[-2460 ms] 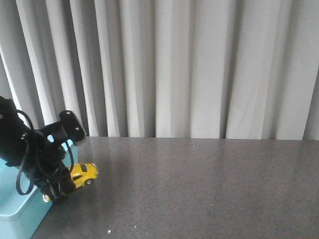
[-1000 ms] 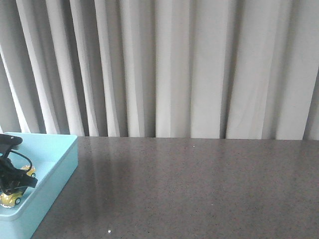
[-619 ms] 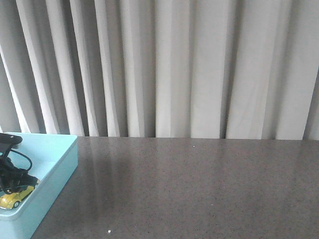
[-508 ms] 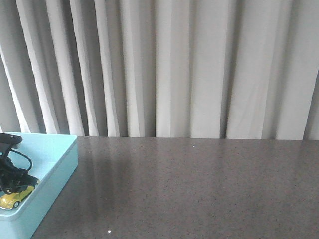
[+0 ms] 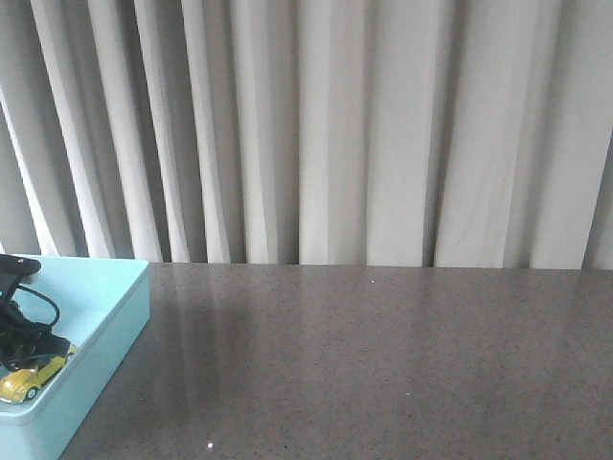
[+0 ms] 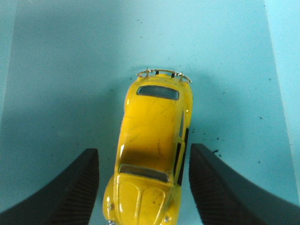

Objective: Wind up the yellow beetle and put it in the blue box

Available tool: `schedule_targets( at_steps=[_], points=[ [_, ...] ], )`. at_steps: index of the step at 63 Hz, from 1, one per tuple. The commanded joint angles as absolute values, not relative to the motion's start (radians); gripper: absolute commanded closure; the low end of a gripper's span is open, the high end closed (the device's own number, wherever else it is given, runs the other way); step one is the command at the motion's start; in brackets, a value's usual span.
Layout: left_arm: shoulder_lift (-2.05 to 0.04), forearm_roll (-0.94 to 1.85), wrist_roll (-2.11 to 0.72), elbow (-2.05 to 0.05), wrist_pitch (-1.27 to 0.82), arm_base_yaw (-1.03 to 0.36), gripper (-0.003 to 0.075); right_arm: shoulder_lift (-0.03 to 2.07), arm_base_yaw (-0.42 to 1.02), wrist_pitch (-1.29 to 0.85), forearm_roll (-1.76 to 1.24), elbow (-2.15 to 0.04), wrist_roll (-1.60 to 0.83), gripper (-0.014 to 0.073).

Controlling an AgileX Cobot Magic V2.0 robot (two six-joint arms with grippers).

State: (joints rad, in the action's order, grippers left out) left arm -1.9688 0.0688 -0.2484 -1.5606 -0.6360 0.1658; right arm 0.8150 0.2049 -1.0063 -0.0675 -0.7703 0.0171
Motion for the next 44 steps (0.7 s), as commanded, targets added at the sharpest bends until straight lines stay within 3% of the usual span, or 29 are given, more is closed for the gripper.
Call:
schedule_targets(
  at_steps=[1,26,44],
  points=[
    [-1.859,0.077,-0.232,-1.587,-0.619,0.167,0.0294,0.809,0.206,-0.958,-0.062,-0.794,0.016,0.0015],
    [-1.647,0.085,-0.139,-1.575,-0.735,0.167,0.0294,0.809,0.206,-0.956,-0.062,-0.794,0.021,0.0015],
    [-1.397,0.088,-0.132,-1.289,-0.665,0.166,0.0294,0.806,0.206,-0.952,-0.061,-0.794,0.022,0.0015]
  ],
)
